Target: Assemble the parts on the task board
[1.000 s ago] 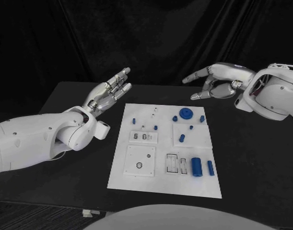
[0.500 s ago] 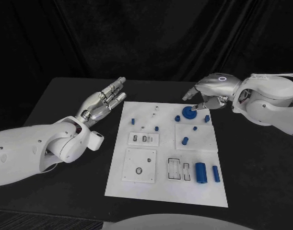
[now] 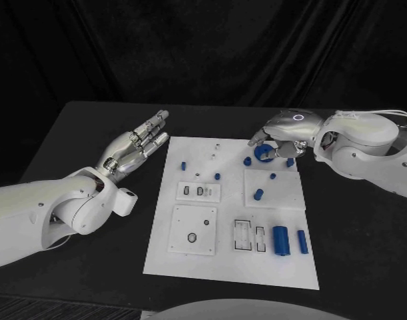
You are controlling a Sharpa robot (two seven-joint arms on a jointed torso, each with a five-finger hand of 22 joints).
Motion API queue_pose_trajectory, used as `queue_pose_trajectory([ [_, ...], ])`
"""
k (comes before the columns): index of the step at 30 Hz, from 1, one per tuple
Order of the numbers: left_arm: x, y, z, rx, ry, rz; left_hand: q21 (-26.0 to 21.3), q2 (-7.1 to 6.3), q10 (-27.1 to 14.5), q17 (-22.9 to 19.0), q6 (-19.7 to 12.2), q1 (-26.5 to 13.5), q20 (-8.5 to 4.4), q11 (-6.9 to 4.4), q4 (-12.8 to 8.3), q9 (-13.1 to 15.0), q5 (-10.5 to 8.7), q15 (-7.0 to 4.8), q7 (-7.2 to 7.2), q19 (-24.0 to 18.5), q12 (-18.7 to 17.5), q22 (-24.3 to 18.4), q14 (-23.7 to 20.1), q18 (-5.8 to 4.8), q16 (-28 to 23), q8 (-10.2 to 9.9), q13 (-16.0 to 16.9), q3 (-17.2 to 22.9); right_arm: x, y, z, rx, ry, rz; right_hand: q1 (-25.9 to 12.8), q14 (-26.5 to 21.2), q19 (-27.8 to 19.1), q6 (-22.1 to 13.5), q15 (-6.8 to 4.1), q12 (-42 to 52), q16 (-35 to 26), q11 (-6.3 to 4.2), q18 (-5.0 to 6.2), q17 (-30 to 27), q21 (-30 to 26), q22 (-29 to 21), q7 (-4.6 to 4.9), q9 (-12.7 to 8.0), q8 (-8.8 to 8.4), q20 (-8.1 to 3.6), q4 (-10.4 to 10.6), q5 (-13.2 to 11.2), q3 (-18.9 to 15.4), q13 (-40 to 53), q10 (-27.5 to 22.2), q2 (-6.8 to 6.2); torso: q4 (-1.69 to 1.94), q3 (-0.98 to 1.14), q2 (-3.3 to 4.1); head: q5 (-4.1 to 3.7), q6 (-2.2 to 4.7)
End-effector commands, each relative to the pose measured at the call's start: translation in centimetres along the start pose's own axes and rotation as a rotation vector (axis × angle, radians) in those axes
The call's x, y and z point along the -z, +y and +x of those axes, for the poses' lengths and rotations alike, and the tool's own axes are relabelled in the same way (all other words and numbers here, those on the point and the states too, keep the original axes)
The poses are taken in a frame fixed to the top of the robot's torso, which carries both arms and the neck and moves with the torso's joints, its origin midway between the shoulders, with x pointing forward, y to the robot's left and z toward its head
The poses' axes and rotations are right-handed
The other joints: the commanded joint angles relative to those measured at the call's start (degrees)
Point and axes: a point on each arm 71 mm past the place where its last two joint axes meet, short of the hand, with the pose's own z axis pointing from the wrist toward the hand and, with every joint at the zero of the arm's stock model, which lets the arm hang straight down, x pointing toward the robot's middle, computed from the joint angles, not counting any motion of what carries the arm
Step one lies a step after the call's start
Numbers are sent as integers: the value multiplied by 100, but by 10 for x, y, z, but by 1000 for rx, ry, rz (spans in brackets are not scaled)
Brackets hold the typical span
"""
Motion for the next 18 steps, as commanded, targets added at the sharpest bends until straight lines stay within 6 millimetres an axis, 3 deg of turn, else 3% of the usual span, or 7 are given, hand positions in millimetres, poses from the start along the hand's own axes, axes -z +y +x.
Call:
queue_pose_trajectory([
  [1,3,-25,2,11,15,328,-20,12,-9,-10,29,57,-52,46,-6,7,25,39,20,1,-38,-10,3,79,-21,10,-5,37,0,2,1,14,5,11,-92,36,-74,17,-58,32,77,-13,42,41,91,90,-6,4,-20,13,39,-46,-20,8,68,-1,25,2,73,-24,12],
  [6,5,-26,2,14,15,325,-20,15,-9,-10,47,59,-62,62,-5,8,33,45,35,1,-38,-10,3,79,-21,12,-5,37,0,5,4,9,4,1,-139,12,-169,-47,-62,7,262,-16,44,201,234,239,-49,0,-28,11,68,-95,-38,5,69,-28,40,-14,124,-77,70],
  [10,7,-27,2,14,13,321,-20,17,-9,-10,51,60,-69,76,-5,8,43,52,48,1,-38,-10,3,79,-21,12,-5,37,-1,7,6,5,2,-6,-133,11,-201,-63,-52,-15,372,-2,42,313,292,300,-43,1,-25,16,64,-69,-31,2,41,-27,47,-11,166,-112,112],
  [18,8,-26,0,14,13,314,-20,20,-9,-10,66,60,-74,89,-4,10,50,56,59,1,-38,-10,3,79,-21,14,-5,38,-5,8,10,3,5,-14,-120,-1,-310,-7,-23,-19,656,16,42,576,489,505,-9,10,-13,41,55,177,18,5,82,1,51,-20,185,-91,165],
])
